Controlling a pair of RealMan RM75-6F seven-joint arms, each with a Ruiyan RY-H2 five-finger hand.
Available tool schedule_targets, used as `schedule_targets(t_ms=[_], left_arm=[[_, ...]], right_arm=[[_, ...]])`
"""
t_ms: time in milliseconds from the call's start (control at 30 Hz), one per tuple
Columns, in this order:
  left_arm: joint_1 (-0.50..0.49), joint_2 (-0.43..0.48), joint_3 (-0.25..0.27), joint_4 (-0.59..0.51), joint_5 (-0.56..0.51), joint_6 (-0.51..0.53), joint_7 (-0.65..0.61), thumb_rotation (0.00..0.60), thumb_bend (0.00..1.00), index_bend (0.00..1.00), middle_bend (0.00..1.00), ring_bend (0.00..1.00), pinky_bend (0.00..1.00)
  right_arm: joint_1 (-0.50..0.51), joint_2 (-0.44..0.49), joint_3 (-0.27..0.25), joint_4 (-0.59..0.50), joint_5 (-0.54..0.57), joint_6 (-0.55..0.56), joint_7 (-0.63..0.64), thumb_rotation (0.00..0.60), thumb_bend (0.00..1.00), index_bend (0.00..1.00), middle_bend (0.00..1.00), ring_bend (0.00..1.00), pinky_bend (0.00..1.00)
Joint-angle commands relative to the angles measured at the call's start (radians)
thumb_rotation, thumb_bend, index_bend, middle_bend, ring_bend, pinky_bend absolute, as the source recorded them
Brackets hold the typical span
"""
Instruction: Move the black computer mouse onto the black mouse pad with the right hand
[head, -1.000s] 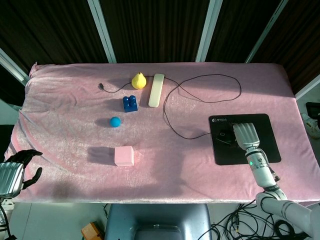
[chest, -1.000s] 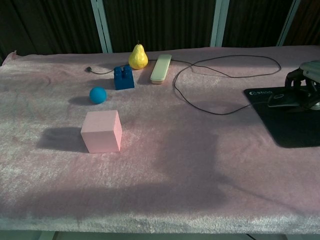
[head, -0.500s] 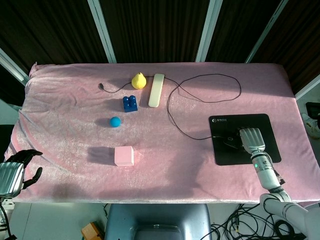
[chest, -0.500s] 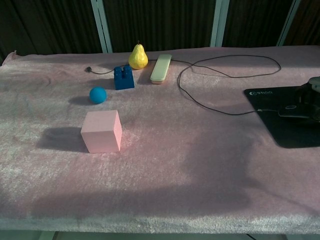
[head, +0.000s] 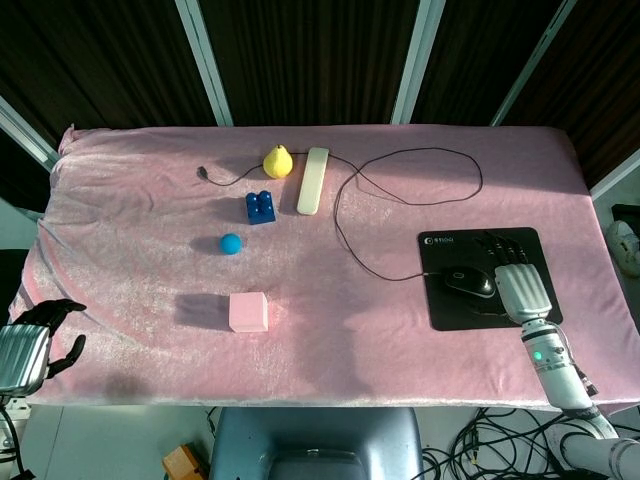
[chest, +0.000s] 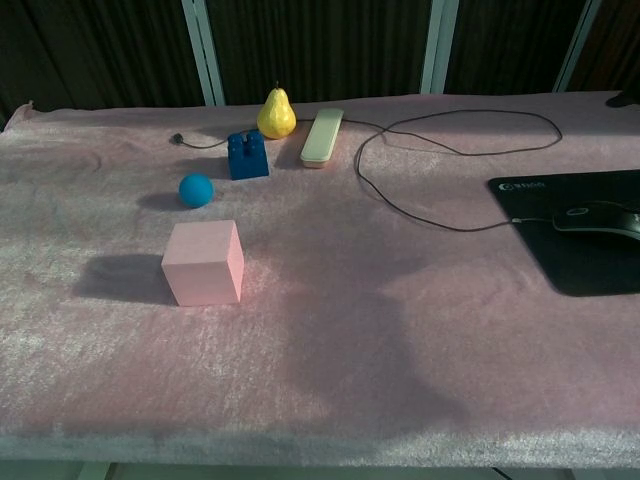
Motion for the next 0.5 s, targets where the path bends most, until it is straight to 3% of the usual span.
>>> schedule_targets(t_ms=[33, 233, 500], left_arm=[[0.001, 0.0, 0.001, -0.002, 0.002, 0.003, 0.004, 0.6, 0.36, 0.36, 0.35, 0.29, 0.46], [-0.002, -0.003, 0.007, -0.004, 0.01, -0.003, 0.017, 0.6, 0.36, 0.36, 0.35, 0.29, 0.46], [-0.012, -0.009, 0.012, -0.002, 0.02, -0.017, 0.027, 0.6, 0.36, 0.36, 0.35, 0.29, 0.46]], right_arm=[[-0.156, 0.097, -0.02, -0.243, 0.0, 0.191, -0.073, 0.6, 0.25, 0.0, 0.0, 0.0, 0.04], [-0.274, 0.091, -0.044, -0.395, 0.074, 0.332, -0.319, 0.6, 0.25, 0.0, 0.0, 0.0, 0.05], [-0.301, 0.099, -0.047, -0.433, 0.044, 0.341, -0.342, 0.6, 0.25, 0.0, 0.0, 0.0, 0.06]])
